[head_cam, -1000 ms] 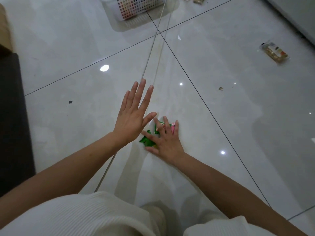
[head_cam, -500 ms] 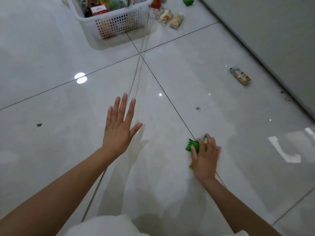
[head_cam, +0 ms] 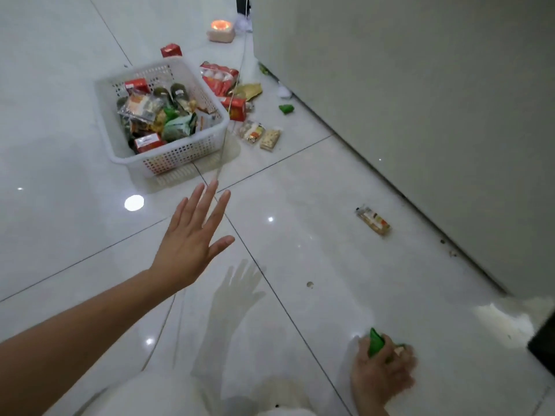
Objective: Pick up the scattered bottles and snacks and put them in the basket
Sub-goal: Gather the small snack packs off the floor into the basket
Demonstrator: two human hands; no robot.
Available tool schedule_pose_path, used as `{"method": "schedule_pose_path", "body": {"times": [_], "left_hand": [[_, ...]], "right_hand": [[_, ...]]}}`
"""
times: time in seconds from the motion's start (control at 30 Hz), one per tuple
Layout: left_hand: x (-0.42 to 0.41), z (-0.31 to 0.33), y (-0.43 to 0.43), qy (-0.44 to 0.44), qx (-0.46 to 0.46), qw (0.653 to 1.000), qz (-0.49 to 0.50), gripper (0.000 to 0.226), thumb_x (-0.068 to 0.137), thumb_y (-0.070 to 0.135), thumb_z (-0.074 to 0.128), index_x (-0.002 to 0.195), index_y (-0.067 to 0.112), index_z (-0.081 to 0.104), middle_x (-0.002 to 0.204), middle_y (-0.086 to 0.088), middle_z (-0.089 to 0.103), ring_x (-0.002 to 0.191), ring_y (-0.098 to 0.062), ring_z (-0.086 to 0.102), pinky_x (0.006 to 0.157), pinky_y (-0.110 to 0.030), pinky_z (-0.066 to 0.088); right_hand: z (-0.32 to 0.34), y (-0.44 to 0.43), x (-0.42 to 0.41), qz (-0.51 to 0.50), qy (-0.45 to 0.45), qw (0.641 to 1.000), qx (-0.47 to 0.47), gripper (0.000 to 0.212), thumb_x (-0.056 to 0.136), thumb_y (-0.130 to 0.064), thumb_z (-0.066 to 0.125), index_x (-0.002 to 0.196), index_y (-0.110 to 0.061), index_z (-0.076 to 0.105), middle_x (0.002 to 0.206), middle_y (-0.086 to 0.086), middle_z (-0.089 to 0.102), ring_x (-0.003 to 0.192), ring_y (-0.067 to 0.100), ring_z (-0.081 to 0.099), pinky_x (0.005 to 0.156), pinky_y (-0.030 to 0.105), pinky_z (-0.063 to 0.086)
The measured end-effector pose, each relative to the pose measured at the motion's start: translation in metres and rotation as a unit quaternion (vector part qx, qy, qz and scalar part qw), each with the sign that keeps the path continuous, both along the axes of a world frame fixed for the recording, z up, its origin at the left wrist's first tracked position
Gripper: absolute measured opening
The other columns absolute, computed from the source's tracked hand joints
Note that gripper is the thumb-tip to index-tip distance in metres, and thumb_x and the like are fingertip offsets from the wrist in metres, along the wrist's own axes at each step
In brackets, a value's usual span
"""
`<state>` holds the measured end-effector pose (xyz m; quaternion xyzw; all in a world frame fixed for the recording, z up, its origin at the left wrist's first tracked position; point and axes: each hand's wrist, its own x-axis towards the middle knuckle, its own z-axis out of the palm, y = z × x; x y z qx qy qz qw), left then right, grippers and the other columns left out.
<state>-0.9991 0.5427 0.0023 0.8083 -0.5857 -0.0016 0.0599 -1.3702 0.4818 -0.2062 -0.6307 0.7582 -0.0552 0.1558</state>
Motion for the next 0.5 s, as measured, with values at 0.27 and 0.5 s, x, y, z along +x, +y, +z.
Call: {"method": "schedule_pose_path", "body": {"times": [0.27,0.5], "left_hand": [[0.043,-0.002,-0.053,0.018,-0.015,0.999,-0.041,0.076,0.089,0.069,0.007,0.151,0.028,-0.007,0.159,0.004,-0.017,0.146,-0.014,-0.017,0.117,-0.042,0.001],[0.045,-0.051,-0.084,0.076,0.003,0.997,-0.019,0.077,0.085,0.072,0.003,0.148,0.033,-0.017,0.157,0.005,-0.023,0.144,-0.011,-0.022,0.118,-0.037,-0.003]], "right_hand": [[-0.022,-0.08,0.044,0.106,0.001,0.98,-0.166,0.045,0.079,-0.042,0.049,0.1,-0.004,0.062,0.124,0.031,0.05,0.116,0.047,0.049,0.091,0.055,0.038],[-0.009,-0.114,0.068,0.195,0.044,0.964,-0.173,0.045,0.066,-0.033,0.056,0.108,-0.016,0.057,0.136,0.021,0.045,0.125,0.043,0.041,0.1,0.057,0.035]]}}
